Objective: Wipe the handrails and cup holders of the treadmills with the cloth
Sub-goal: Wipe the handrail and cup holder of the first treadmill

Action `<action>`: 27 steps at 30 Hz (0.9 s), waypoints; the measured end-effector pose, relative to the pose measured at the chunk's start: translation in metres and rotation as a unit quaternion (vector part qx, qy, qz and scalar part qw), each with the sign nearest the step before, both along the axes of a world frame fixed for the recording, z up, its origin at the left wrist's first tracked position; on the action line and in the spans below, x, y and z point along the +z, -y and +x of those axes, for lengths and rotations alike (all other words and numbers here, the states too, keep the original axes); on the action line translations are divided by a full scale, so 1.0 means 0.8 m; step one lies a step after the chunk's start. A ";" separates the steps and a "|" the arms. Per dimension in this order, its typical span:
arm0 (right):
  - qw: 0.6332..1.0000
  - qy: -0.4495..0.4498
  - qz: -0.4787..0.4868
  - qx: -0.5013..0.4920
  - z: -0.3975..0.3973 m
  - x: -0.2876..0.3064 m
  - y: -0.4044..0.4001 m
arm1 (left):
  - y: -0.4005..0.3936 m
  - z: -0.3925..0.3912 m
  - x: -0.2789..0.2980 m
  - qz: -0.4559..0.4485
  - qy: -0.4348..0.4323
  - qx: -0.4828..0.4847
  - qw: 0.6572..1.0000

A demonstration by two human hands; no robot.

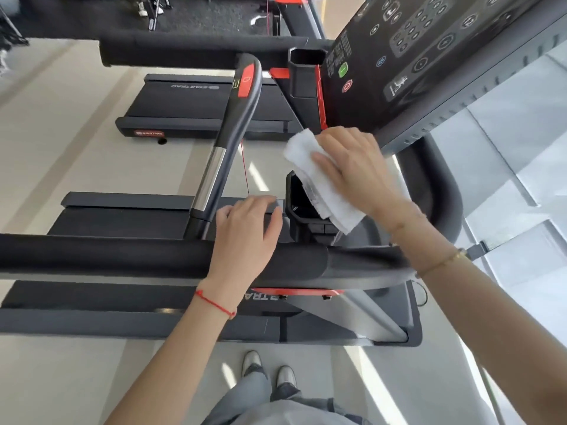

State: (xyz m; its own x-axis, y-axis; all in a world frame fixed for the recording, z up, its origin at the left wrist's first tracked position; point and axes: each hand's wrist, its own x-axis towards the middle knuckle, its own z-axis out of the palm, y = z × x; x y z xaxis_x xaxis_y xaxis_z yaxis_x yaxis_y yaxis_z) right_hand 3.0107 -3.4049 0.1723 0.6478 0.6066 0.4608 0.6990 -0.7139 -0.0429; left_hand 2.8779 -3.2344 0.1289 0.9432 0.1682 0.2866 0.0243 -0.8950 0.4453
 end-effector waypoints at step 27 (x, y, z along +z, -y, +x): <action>0.980 -0.178 -0.033 -0.081 0.004 -0.048 0.009 | -0.015 0.050 -0.009 -0.051 -0.082 -0.086 0.992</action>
